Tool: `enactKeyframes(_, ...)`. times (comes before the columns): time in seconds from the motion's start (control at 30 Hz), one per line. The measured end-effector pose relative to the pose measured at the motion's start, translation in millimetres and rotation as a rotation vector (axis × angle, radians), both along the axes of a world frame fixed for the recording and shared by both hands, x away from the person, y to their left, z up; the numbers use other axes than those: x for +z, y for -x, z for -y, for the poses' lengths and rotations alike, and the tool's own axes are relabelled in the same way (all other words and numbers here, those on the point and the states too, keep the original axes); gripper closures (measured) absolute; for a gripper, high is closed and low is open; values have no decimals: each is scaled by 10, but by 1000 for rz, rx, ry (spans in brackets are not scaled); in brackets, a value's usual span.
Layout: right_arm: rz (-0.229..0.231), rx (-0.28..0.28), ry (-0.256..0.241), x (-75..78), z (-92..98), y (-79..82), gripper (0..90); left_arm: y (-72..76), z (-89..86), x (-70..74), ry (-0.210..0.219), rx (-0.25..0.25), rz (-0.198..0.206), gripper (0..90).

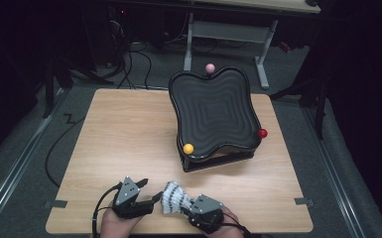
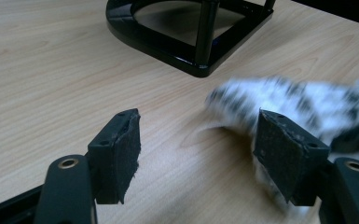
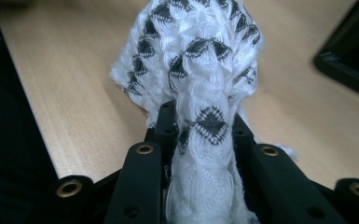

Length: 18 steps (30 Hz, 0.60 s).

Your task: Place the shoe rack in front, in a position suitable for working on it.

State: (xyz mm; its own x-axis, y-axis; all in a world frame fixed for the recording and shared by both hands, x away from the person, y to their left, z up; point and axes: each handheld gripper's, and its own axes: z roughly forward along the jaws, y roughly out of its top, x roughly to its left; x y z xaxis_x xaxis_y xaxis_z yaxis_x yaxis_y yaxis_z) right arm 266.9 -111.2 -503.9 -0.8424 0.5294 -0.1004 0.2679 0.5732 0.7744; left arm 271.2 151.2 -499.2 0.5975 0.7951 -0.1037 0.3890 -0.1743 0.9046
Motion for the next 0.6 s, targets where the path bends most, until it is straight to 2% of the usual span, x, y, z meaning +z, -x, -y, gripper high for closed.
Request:
enactKeyframes(0.03,10,-19,-14,37,58,-2,734,-13,8,2,-5,-3,2,321)
enactKeyframes(0.07,24,-39,-26,71,129,-8,733,-37,-17,16,-56,-24,3,326)
enactKeyframes(0.1,36,-66,-33,99,208,-13,732,-40,33,11,-8,-13,-6,336)
enactKeyframes(0.13,47,-92,-34,119,293,-23,731,-54,52,16,-12,-16,-4,340)
enactKeyframes(0.17,54,-118,-33,133,385,-35,729,-81,37,32,-58,-33,11,343)
enactKeyframes(0.23,62,-179,-42,149,588,-65,728,-116,88,44,-55,-44,5,344)
enactKeyframes(0.33,70,-286,-52,161,914,-111,727,-186,169,58,-70,-52,24,343)
enactKeyframes(0.57,81,-553,-60,140,1697,-154,715,-398,368,26,-62,-71,9,352)
enactKeyframes(0.6,79,-578,-59,127,1777,-160,715,-426,399,24,-59,-73,4,351)
